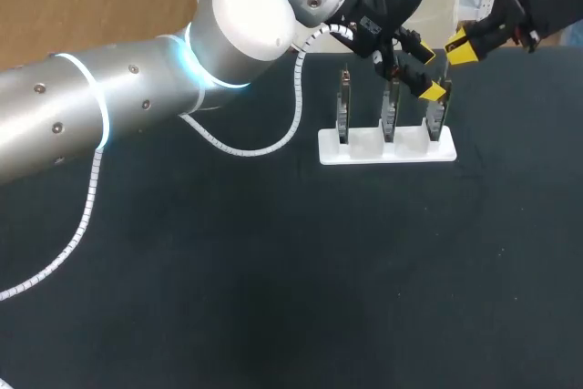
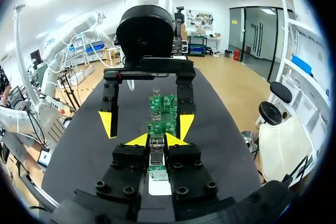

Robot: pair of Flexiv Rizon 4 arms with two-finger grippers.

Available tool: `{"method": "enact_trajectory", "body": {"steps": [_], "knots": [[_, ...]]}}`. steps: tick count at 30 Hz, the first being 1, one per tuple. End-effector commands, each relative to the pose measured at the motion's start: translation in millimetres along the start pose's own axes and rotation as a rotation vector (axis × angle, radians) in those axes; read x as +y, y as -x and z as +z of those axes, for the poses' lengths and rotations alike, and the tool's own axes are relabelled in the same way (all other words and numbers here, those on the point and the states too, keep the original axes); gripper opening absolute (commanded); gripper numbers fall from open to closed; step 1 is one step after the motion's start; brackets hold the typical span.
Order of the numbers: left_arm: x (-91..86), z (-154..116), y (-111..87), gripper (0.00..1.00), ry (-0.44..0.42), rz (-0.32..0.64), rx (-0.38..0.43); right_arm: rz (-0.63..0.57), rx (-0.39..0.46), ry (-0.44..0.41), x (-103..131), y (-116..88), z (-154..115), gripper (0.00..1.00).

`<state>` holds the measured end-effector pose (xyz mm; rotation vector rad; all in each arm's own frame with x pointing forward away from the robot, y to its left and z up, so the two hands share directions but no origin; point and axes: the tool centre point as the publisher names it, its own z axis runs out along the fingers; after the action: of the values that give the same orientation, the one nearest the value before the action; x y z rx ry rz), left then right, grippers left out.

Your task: Pick up the optical module with the left hand, and insert it into the network port with the right hand.

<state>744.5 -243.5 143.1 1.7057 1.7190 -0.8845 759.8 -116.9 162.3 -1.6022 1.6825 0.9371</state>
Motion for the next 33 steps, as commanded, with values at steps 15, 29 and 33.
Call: {"method": "enact_trajectory", "body": {"steps": [15,29,33], "knots": [[1.0,0,1.1,1.00,-0.002,-0.002,0.005,0.007,-0.009,-0.013,0,1,-3,1.00],[1.0,0,1.1,1.00,-0.002,-0.002,0.005,-0.005,-0.171,0.015,-6,23,-29,1.00],[1.0,0,1.1,1.00,-0.002,-0.002,0.005,-0.033,-0.154,0.026,-4,27,-29,0.39]]}}
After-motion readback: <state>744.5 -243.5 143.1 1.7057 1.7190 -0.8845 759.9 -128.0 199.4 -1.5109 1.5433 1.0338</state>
